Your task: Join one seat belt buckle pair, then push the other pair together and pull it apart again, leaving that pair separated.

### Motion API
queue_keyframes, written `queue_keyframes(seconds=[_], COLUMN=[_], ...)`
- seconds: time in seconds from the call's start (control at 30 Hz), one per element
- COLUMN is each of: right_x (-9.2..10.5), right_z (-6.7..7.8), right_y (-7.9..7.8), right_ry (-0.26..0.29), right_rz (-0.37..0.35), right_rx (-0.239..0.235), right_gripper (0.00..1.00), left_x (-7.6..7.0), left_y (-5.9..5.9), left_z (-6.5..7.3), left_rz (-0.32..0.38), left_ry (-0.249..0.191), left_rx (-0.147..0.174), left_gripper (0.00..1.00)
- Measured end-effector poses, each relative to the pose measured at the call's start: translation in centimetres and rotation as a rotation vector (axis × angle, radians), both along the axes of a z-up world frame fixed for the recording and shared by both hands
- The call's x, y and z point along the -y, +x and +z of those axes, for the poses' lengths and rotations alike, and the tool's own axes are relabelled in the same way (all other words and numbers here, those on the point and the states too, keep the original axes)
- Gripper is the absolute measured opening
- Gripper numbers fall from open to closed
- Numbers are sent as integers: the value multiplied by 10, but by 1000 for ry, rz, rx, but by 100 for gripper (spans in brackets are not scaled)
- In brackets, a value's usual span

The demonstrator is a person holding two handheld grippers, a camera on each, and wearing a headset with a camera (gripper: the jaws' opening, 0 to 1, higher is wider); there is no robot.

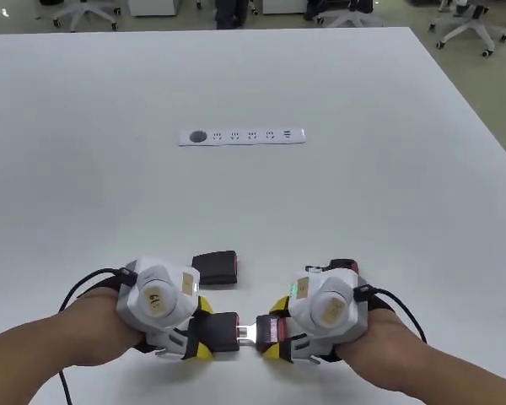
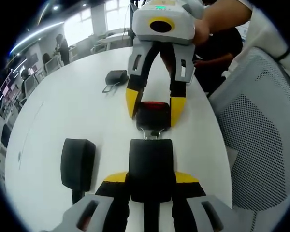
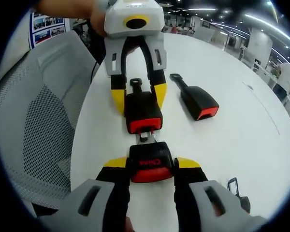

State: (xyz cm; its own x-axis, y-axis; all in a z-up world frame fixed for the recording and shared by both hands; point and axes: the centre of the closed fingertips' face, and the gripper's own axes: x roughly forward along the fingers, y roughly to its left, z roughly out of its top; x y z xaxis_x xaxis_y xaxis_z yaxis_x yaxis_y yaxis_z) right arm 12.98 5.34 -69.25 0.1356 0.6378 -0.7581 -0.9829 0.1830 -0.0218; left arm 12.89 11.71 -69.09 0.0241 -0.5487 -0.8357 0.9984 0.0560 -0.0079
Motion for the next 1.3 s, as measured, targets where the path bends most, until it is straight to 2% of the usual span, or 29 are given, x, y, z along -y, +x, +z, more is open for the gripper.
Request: queue_keyframes(seconds=[0.63,0.7,0.77,0.97,1.0,1.17,1.27,1.3], right_x=[-6,-12,-18,-17,-23,-21,-20,-19], right_z=[-3,-1,-2,-1,0,-2,-3,-3], right_y=[2,1,2,1,-1,0,0,-1], right_ry=[7,19,6,14,27,15,4,1], right_rz=[4,1,15,13,35,10,13,17], right_rx=[-4,-10,2,-8,-8,-7,-2,4], right_gripper=[32,32,32,32,32,32,32,32], left_x=[0,0,0,0,0,0,-1,-1], left_y=[0,1,1,2,0,-1,-1,-1], left_z=[-1,-2,-2,-2,-2,0,1,2], left_rz=[-15,-22,-27,-29,-32,-25,-20,-19], left_ry=[-12,-11,-10,-9,-8,-10,-21,-37], left_rx=[-1,-2,-2,0,-3,-1,1,2], left_gripper=[33,33,33,33,33,33,33,33])
